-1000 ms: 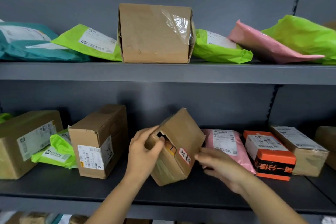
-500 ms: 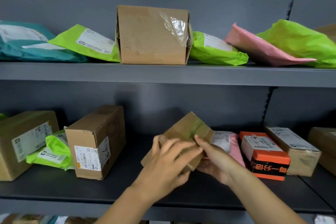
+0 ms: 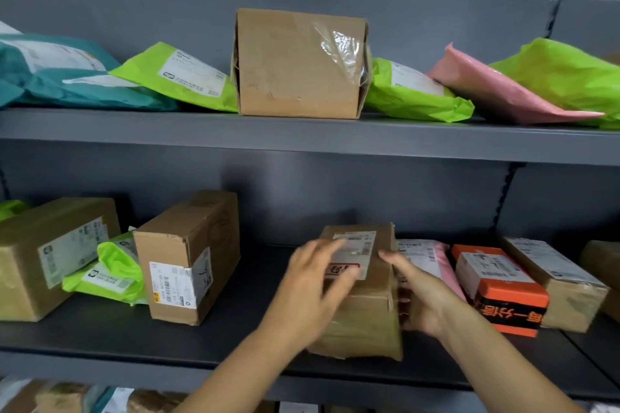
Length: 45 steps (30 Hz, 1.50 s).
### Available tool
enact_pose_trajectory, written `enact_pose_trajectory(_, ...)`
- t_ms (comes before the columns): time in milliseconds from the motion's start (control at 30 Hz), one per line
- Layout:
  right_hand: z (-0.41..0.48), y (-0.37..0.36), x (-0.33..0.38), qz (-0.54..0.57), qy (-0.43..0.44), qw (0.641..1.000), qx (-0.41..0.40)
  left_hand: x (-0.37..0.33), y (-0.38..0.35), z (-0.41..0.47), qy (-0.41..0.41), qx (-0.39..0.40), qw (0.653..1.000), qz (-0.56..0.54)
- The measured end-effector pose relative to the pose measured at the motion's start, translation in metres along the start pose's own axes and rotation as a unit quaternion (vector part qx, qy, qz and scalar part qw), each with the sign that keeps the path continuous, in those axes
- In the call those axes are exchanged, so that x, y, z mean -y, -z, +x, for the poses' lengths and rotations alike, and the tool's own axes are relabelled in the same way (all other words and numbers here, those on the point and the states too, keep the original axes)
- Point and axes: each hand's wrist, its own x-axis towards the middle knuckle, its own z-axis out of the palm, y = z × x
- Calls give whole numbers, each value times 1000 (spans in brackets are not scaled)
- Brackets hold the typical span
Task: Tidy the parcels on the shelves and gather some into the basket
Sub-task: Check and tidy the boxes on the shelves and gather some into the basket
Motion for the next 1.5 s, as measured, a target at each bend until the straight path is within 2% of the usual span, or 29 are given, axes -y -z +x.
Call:
enact_pose_trajectory(67,2,3,-5,18,3,1000,-13,15,8,5,205,35,978,-21)
enact_pose_trajectory(100,0,4,-7,28,8,1000,-9,19,11,5,298,69,949,-81)
enact_pose_trajectory(133,0,5,-9,32,18,999,-6,19,13,4,368,106,909,-166)
enact_pose_trajectory(200,-1,9,-13,39,50,998,10,18,11,-1,420,163,838,-308)
enact_pose_trajectory(267,-5,15,-16,38,81,995,33,17,7,-7,420,170,812,-367)
enact_pose_trajectory(367,-15,23,-19,27,115,990,72,14,3,-16,400,176,811,-390)
enact_pose_trajectory(567,-34,29,-30,25,164,982,94,3,6,-39,349,199,835,-376)
enact_pose_trajectory(767,-76,27,-43,12,223,972,76,-16,7,-71,294,140,873,-362)
enact_pose_trajectory(867,-107,27,-43,0,257,964,72,-27,10,-85,263,131,881,-370)
enact_pose_trajectory(967,-138,24,-48,-19,289,955,57,-37,12,-95,250,140,863,-416)
enact_pose_trajectory(1033,-162,21,-65,-9,287,957,24,-42,15,-112,248,176,842,-446)
enact_pose_trajectory(1267,-251,20,-159,-21,186,979,-77,-57,-1,-211,318,270,776,-472)
enact_pose_trajectory(1433,-328,32,-222,12,125,977,-172,-83,-26,-266,342,392,718,-462)
enact_pose_trajectory(1500,-355,46,-245,44,96,971,-216,-106,-37,-279,324,430,713,-450)
